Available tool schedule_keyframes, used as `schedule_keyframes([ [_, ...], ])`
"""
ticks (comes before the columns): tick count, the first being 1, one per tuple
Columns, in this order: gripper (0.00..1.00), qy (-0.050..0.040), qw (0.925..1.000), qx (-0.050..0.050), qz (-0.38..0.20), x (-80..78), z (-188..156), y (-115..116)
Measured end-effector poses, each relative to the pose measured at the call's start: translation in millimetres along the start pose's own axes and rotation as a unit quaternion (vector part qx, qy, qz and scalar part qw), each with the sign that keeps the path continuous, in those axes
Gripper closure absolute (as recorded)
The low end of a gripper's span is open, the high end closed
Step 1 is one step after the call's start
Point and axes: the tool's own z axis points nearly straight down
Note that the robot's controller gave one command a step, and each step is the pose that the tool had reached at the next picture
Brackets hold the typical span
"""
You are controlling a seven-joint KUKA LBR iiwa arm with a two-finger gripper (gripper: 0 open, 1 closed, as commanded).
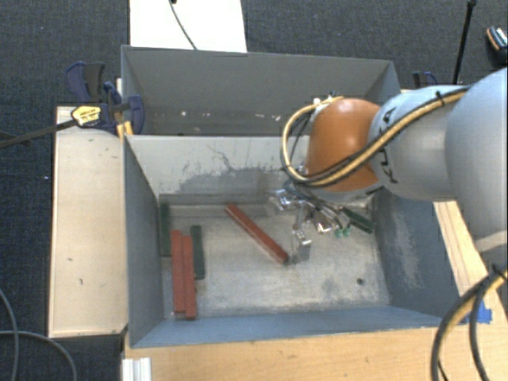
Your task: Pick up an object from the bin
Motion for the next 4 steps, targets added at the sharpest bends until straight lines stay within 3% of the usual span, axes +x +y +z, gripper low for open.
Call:
schedule_keyframes([
  [1, 0.00, 0.0019, 0.9993, 0.000, 0.038, 3.5, -0.4, 52.0],
  [2, 0.00, 0.0013, 0.9936, 0.001, 0.113, 22.2, 0.7, 83.4],
  [3, 1.00, -0.0001, 0.9936, 0.002, 0.113, 21.2, -0.2, 81.2],
  [4, 1.00, -0.0011, 0.9822, 0.001, 0.188, -4.0, 0.4, 122.5],
])
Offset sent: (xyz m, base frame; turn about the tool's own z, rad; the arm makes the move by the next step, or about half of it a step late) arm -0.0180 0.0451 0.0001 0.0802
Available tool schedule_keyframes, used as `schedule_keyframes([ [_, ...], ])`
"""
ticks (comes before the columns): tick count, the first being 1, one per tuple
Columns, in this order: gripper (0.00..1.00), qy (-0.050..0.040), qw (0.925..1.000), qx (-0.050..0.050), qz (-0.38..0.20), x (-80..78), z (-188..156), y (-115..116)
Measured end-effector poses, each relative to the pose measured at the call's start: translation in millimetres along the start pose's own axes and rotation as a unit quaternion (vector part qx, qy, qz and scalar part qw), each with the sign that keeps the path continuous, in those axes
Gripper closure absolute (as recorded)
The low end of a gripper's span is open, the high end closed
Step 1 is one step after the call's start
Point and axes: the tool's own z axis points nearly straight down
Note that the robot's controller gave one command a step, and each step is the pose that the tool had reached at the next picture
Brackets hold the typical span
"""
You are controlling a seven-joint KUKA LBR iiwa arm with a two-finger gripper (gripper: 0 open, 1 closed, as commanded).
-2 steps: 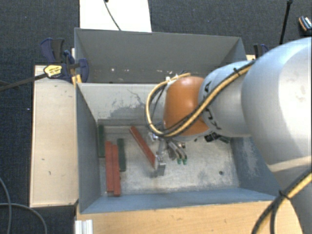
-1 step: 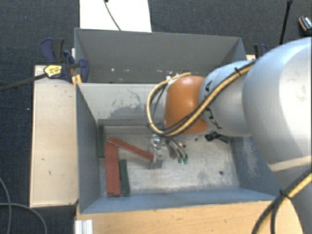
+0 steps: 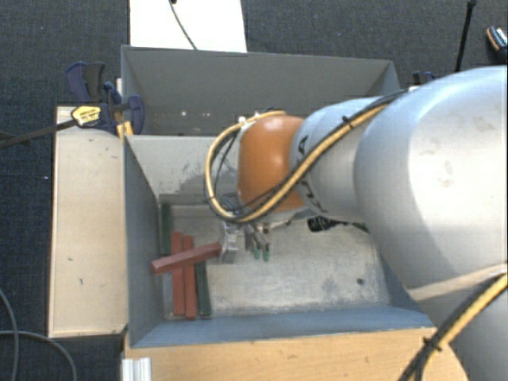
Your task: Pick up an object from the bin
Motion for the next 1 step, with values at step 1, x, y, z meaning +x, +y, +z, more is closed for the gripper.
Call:
schedule_keyframes([
  [1, 1.00, -0.0030, 1.0000, -0.001, 0.007, -1.7, -146.3, 31.7],
])
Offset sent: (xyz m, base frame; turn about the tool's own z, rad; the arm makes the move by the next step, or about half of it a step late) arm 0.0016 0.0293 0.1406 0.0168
